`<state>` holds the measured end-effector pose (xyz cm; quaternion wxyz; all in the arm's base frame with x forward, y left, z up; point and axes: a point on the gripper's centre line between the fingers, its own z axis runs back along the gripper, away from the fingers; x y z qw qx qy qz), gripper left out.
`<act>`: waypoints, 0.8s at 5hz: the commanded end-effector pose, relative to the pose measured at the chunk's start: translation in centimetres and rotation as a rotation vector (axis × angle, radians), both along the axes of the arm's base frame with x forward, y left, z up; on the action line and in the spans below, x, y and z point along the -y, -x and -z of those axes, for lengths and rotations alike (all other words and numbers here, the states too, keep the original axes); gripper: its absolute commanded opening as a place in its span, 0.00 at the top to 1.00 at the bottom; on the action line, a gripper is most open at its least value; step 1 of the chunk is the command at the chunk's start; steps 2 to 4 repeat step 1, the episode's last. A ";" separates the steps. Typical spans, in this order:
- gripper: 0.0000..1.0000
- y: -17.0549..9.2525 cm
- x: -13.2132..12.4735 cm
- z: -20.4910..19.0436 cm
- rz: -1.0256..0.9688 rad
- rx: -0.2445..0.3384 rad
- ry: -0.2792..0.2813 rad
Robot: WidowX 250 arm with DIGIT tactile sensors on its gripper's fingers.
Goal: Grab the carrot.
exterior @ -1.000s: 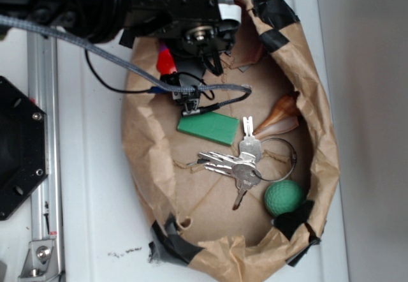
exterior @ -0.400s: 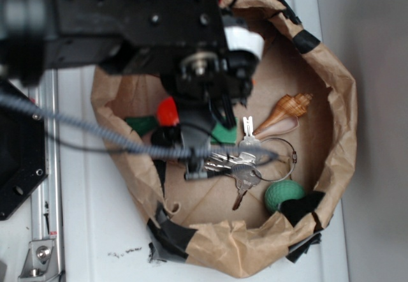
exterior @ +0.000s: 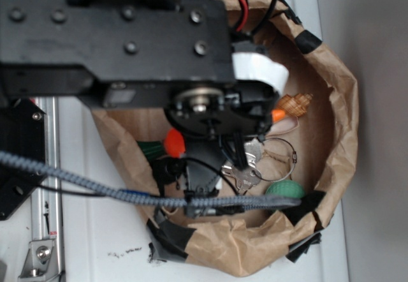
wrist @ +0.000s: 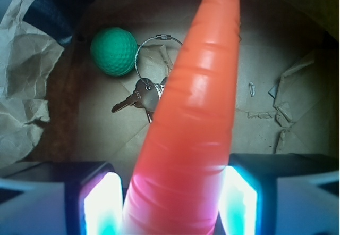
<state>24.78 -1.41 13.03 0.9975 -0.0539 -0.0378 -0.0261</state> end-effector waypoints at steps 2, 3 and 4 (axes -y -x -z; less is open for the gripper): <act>1.00 -0.9 -1.6 -1.4 0.028 0.083 -0.041; 1.00 -0.9 -1.6 -1.4 0.028 0.083 -0.041; 1.00 -0.9 -1.6 -1.4 0.028 0.083 -0.041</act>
